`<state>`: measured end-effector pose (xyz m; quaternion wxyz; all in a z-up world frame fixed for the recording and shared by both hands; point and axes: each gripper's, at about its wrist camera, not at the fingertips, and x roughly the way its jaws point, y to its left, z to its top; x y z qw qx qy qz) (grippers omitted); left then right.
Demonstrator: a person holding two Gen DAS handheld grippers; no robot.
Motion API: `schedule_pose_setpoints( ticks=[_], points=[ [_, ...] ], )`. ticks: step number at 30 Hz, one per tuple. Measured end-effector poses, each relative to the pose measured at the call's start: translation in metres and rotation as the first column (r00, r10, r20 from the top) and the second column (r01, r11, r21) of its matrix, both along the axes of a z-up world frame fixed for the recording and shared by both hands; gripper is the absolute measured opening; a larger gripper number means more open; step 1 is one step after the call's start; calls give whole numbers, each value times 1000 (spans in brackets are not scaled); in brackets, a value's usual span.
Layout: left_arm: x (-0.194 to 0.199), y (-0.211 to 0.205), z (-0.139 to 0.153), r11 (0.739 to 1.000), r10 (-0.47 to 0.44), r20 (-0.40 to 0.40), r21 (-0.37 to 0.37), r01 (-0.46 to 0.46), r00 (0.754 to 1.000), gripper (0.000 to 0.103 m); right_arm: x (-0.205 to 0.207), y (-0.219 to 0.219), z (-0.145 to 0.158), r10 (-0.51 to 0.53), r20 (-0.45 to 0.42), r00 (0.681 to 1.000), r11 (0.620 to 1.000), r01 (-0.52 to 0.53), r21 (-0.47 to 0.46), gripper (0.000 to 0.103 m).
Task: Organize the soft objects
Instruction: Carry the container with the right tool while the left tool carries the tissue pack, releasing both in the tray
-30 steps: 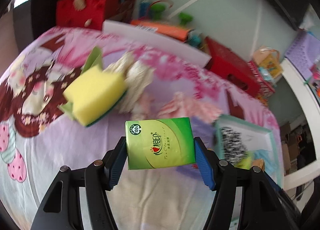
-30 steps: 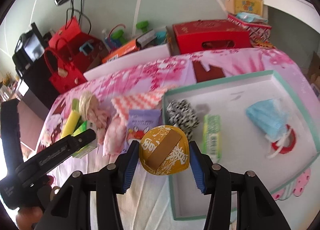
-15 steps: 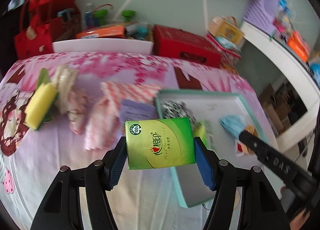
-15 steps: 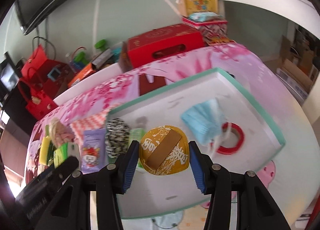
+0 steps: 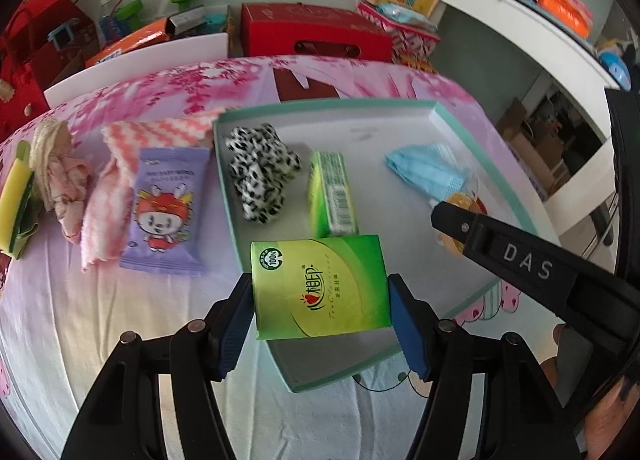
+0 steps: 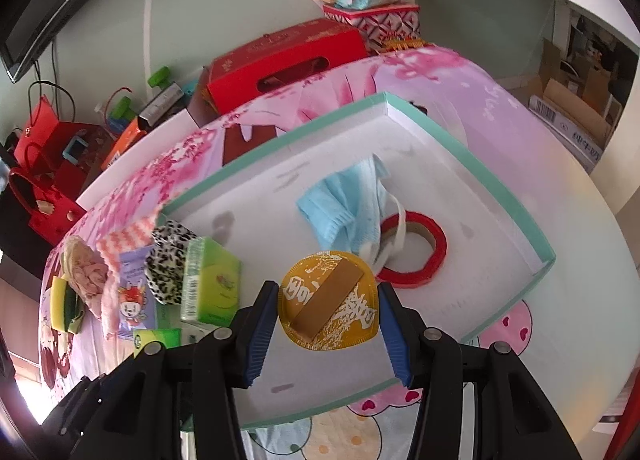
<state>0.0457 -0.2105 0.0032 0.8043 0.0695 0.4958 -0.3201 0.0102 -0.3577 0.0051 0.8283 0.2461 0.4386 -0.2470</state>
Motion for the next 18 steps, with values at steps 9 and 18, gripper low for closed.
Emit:
schedule_pose_setpoints(
  ticks=[9,18],
  points=[
    [-5,-10,-11,998,-28,-17,49,29,999,66,4,-1,-17,11,-50,999,999,-9,33,53],
    [-3,-11,-12,998,-30,-23,46,31,999,66,5,1,-18,23,-40,999,999,-21,44,67]
  ],
)
